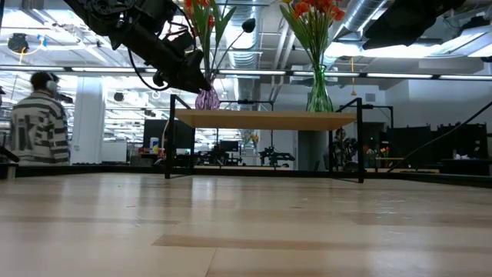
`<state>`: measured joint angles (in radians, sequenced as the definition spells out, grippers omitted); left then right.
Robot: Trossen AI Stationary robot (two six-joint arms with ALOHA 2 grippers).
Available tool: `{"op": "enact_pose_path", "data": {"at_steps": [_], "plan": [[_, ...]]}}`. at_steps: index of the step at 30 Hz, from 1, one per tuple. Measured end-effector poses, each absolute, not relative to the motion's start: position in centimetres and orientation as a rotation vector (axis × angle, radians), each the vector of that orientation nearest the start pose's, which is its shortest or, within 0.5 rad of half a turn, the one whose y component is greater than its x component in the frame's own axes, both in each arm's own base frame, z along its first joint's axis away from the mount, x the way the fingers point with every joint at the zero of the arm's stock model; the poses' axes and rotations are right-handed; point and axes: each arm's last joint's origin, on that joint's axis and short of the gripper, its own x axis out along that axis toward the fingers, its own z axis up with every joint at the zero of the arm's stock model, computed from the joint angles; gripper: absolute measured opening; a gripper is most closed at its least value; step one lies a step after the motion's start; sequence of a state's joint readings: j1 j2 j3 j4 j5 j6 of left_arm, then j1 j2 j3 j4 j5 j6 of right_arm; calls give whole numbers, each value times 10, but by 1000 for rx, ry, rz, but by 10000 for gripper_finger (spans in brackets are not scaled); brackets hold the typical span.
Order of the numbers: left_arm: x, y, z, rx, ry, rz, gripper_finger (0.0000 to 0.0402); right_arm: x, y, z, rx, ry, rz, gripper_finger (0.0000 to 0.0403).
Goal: Pick and place flowers into a vace then onto a shelf
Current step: Return to Home Position
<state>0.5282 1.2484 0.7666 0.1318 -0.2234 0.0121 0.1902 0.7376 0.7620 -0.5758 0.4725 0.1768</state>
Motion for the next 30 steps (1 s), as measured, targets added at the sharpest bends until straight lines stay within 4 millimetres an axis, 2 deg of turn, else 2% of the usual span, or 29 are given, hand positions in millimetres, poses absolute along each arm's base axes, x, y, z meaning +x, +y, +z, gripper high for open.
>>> {"op": "enact_pose_path", "data": {"at_steps": [8, 12, 20, 25, 30], "plan": [[221, 137, 264, -91, 398, 768, 226, 148, 15, 298, -1, 495, -321, 260], [211, 125, 273, -111, 398, 756, 226, 148, 15, 298, 14, 492, -325, 260], [180, 69, 300, -141, 362, 633, 226, 148, 15, 298, 19, 491, -326, 260], [157, 26, 313, -143, 306, 436, 226, 148, 15, 298, 50, 488, -330, 260], [147, -11, 297, -90, 120, 273, 226, 149, 17, 299, 74, 485, -263, 260]]}}
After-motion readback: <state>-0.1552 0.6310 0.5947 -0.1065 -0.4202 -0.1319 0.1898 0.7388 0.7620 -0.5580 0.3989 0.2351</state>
